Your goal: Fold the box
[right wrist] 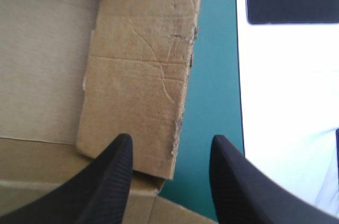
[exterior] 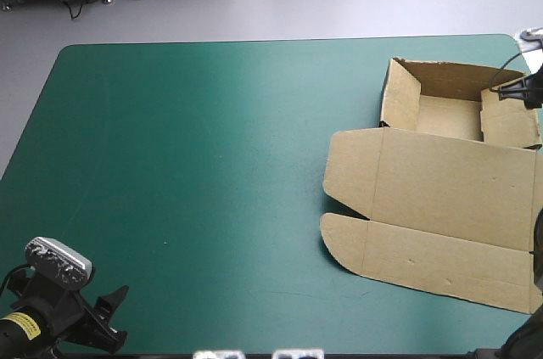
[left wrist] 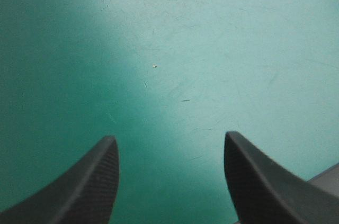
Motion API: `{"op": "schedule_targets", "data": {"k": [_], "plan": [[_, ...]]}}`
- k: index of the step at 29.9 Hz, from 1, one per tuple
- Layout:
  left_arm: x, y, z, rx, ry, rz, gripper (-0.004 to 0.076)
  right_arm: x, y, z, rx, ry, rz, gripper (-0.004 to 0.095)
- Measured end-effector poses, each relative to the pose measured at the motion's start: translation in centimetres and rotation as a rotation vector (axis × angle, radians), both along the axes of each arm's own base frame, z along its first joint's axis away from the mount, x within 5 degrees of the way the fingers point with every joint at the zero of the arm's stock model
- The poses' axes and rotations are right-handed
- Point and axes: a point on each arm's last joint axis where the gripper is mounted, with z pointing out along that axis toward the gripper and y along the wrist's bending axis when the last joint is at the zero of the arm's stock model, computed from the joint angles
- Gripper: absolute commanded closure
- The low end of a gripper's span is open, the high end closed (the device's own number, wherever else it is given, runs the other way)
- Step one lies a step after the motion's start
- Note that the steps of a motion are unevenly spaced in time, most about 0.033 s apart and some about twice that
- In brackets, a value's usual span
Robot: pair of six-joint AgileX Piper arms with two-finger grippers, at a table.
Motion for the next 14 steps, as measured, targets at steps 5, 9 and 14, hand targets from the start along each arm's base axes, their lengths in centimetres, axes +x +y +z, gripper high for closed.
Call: {"op": "schedule_targets", "data": {"k": [5, 9, 14], "plan": [[0.0, 0.1, 0.0, 0.012, -0.002, 0.005, 0.0305, -5.9, 2.7, 7.3, 0.029, -0.198, 0.023, 0.0721], [0.0, 0.1, 0.0, 0.021, -0.006, 0.001, 0.0305, -12.8, 5.7, 12.1, 0.061, -0.38, 0.063, 0.0915], [0.3, 0.1, 0.3, 0.016, -0.048, 0.001, 0.0305, -22.1, 9.2, 13.7, 0.057, -0.541, 0.099, 0.0926]]}}
